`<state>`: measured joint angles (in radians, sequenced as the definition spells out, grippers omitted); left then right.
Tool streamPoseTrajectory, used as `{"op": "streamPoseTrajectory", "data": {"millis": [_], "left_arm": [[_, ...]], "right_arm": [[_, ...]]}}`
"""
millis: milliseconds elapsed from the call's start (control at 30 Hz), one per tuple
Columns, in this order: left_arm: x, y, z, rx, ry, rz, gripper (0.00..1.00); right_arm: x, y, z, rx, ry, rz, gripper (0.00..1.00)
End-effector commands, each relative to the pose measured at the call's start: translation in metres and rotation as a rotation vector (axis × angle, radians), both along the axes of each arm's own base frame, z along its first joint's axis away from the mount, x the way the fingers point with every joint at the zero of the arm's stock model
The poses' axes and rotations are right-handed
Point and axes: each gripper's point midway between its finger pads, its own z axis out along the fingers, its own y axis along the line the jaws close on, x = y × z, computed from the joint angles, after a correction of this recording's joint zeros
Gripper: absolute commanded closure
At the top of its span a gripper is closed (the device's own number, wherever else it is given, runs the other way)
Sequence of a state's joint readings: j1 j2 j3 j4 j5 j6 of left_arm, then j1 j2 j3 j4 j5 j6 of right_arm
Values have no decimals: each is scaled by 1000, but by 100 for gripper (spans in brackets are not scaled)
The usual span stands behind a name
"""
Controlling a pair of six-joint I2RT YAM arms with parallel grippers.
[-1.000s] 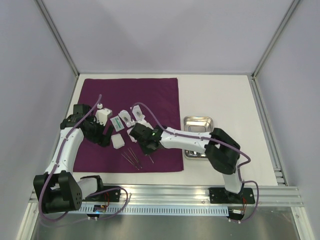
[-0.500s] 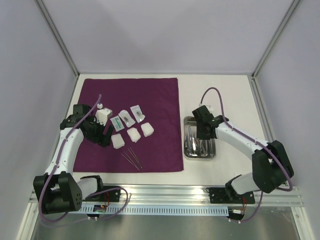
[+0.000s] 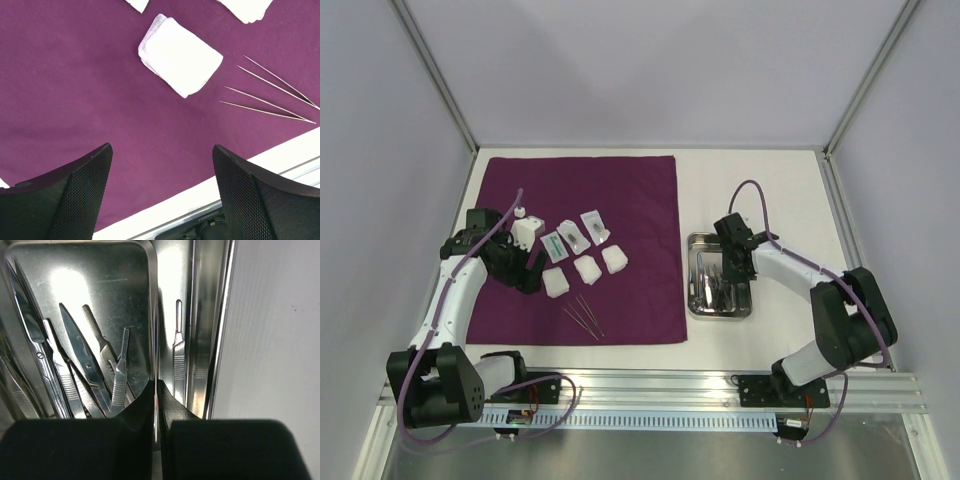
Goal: Prepare the surgical pack
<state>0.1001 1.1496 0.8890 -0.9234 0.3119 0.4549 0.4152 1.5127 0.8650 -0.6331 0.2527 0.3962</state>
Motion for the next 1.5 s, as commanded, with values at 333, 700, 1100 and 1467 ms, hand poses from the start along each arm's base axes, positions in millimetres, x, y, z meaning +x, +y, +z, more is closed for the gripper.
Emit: {"op": "streamPoseTrajectory", "data": {"millis": [333,700,1100,1467], "left_arm": [[5,-1,8,-2,-26,-8,10],[5,24,-10,117,13,86,10],[-14,110,-24,250,49,307,9],[-18,102,-27,207,41,303,9]], "right_arm": [[22,9,32,17,-74,30,77],[1,165,112,156,-266,333,55],[-77,373,58,236,-76,819,61],[-80,378,11,172,-13,798,69]]}}
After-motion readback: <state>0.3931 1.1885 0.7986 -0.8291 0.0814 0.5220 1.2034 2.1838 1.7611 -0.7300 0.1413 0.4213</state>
